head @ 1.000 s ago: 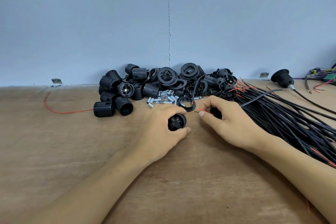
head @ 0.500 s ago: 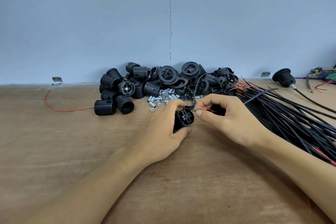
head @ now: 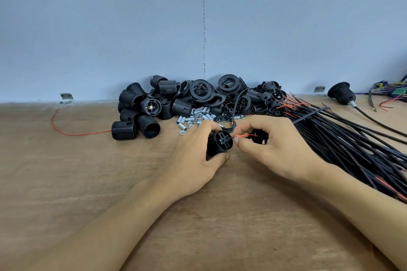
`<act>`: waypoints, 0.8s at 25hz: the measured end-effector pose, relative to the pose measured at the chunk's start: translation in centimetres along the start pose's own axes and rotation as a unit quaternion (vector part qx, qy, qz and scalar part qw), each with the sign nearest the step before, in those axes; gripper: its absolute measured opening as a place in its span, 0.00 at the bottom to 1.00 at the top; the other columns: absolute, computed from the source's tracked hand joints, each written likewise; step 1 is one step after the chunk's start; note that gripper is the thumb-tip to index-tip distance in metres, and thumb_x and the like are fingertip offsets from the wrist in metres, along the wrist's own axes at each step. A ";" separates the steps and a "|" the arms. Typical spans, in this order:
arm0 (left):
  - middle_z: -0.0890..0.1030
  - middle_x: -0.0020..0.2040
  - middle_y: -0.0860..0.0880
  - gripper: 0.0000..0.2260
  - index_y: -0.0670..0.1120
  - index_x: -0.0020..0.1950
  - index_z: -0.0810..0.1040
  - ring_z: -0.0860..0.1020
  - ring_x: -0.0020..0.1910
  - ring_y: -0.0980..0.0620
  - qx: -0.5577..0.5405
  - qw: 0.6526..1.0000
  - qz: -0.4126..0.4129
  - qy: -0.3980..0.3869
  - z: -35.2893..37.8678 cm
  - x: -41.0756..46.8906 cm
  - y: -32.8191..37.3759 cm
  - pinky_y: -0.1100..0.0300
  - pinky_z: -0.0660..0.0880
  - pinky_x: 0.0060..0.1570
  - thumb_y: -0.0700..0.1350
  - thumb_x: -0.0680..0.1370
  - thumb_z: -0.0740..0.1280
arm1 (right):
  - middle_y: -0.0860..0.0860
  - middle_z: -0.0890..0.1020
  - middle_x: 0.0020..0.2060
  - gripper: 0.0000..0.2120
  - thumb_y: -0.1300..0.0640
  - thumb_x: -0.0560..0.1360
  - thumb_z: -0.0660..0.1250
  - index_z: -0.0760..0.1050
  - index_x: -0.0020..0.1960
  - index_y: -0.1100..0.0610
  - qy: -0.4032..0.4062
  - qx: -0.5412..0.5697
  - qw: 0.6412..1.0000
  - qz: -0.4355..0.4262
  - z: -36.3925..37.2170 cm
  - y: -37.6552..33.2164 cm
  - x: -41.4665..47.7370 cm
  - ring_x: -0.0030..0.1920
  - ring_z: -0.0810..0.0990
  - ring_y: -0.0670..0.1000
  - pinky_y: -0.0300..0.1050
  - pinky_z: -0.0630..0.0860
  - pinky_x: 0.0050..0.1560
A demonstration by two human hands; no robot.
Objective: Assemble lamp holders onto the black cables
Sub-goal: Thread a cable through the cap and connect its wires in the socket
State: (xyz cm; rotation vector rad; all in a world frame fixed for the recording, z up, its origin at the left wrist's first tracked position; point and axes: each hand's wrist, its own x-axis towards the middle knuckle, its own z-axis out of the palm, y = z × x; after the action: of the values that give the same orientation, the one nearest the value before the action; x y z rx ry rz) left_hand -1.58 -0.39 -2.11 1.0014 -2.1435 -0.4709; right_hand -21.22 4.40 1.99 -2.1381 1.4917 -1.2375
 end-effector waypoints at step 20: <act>0.81 0.50 0.58 0.15 0.55 0.58 0.80 0.74 0.53 0.56 0.047 0.998 0.028 0.023 -0.6 0.0 0.6 0.70 0.66 0.51 0.52 0.72 0.75 | 0.45 0.82 0.40 0.05 0.59 0.76 0.72 0.80 0.45 0.50 -0.054 -0.065 0.996 -0.012 0.5 0.9 0.0 0.44 0.80 0.45 0.50 0.76 0.50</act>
State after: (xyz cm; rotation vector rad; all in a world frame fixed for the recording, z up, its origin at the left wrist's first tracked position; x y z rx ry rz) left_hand -1.50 -0.01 -1.34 0.9901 -2.1639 -0.3205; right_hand -21.43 3.88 1.13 -2.2726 1.5447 -1.0401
